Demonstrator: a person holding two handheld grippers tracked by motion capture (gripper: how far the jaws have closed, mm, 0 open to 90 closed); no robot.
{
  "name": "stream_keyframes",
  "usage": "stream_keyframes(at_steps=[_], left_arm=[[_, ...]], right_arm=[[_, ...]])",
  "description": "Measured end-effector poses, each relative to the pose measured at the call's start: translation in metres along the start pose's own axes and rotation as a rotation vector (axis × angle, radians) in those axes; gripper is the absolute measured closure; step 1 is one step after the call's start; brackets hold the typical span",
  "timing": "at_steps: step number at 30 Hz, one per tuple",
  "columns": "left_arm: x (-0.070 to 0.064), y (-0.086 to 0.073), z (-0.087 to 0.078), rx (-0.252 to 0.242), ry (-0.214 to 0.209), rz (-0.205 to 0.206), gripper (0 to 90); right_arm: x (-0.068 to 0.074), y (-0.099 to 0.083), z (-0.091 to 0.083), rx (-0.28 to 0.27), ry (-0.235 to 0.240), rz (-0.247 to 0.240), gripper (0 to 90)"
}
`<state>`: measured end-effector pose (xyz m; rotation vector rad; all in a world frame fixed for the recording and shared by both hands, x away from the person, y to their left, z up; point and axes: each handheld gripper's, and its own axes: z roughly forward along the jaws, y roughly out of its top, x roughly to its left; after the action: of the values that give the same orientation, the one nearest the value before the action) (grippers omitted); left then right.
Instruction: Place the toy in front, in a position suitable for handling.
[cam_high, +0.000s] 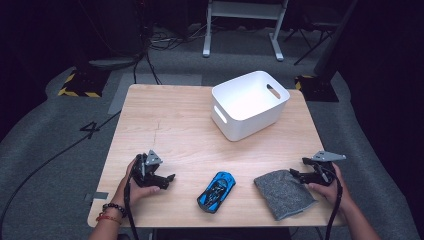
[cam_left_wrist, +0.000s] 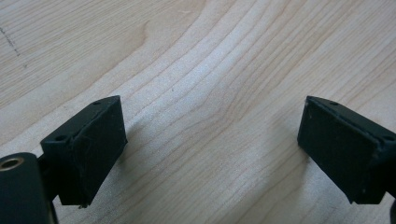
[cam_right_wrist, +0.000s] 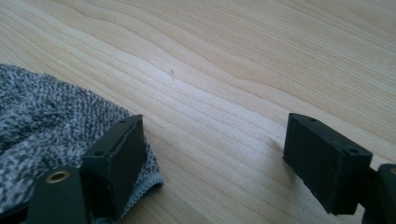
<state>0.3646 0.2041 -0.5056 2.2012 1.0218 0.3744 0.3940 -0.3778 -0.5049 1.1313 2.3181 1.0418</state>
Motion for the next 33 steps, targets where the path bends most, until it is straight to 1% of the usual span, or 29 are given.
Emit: stream_keyframes(at_steps=[6,7,8,9,10,11,12,13,14,15,16,17,19,20,21,22,23,24,25,26,27,29,30,31,32,33], left_arm=[[-0.001,0.001,-0.001,0.006,0.014,0.009,8.8],[-0.001,0.002,-0.001,0.008,0.008,0.012,9.2],[-0.002,0.002,-0.001,0.007,-0.01,0.013,10.5],[-0.004,0.004,-0.001,0.009,-0.034,0.028,15.5],[-0.004,0.004,-0.001,0.009,-0.034,0.028,15.9],[-0.006,0.007,-0.003,-0.003,-0.064,0.034,16.6],[-0.006,0.007,-0.003,-0.003,-0.064,0.034,16.8],[-0.008,0.01,-0.004,-0.013,-0.07,0.042,17.0],[-0.012,0.017,-0.008,-0.027,-0.059,0.055,17.7],[-0.012,0.017,-0.008,-0.027,-0.059,0.055,18.1],[-0.015,0.021,-0.01,-0.038,-0.055,0.069,18.1],[-0.018,0.025,-0.011,-0.04,-0.06,0.08,19.1],[-0.027,0.038,-0.011,-0.061,-0.077,0.106,19.7],[-0.027,0.038,-0.011,-0.061,-0.077,0.106,20.5],[-0.03,0.043,-0.011,-0.054,-0.084,0.12,20.5],[-0.036,0.053,-0.007,-0.049,-0.101,0.144,20.6],[-0.038,0.059,-0.007,-0.053,-0.103,0.156,20.6],[-0.038,0.059,-0.007,-0.053,-0.103,0.156,20.5],[-0.039,0.065,-0.006,-0.062,-0.119,0.157,20.5],[-0.043,0.078,-0.005,-0.081,-0.128,0.167,20.2],[-0.043,0.078,-0.005,-0.081,-0.128,0.167,20.2],[-0.047,0.091,-0.004,-0.096,-0.155,0.192,20.1],[-0.052,0.104,-0.001,-0.097,-0.164,0.211,19.9],[-0.054,0.11,0.001,-0.104,-0.18,0.224,19.4],[-0.054,0.11,0.001,-0.104,-0.18,0.224,19.2],[-0.056,0.116,0.002,-0.111,-0.184,0.228,19.2]], right_arm=[[0.0,0.0,0.0,0.001,-0.001,0.0,20.6],[0.0,0.0,0.0,0.001,-0.001,0.0,20.6],[0.0,0.0,0.0,0.001,-0.002,0.0,20.6],[0.0,0.0,0.0,0.0,0.0,0.0,20.4],[0.0,0.0,0.0,0.001,0.0,-0.001,20.3],[0.0,0.001,0.0,0.002,0.001,-0.001,20.2],[0.0,0.001,0.0,0.002,0.001,-0.001,20.2],[0.0,0.001,0.001,0.001,0.0,-0.003,20.1],[0.0,0.001,0.001,0.001,0.0,-0.001,20.1],[0.0,0.001,0.001,0.001,-0.002,0.0,20.2],[0.0,0.001,0.001,0.001,-0.002,0.0,20.2],[0.0,0.001,0.0,0.001,-0.002,0.001,20.2],[0.0,0.001,0.001,0.001,0.0,-0.001,20.2],[0.0,0.001,0.001,0.001,0.002,-0.004,20.1],[0.0,0.001,0.001,0.001,0.002,-0.004,20.1],[0.0,0.001,0.001,0.001,0.003,-0.005,20.1],[0.0,0.001,0.001,0.001,0.003,-0.005,20.1],[0.0,0.001,0.001,0.001,0.003,-0.005,20.1],[0.0,0.001,0.001,0.001,0.003,-0.005,20.2],[-0.001,0.001,0.001,0.001,0.004,-0.006,20.2],[-0.001,0.001,0.001,0.001,0.004,-0.006,20.2],[-0.001,0.001,0.001,0.001,0.005,-0.006,20.2],[-0.001,0.001,0.001,0.001,0.005,-0.006,20.2],[-0.001,0.001,0.001,0.001,0.005,-0.006,20.2],[-0.001,0.001,0.001,0.001,0.005,-0.006,20.2],[-0.001,0.001,0.001,0.001,0.005,-0.006,20.2]])
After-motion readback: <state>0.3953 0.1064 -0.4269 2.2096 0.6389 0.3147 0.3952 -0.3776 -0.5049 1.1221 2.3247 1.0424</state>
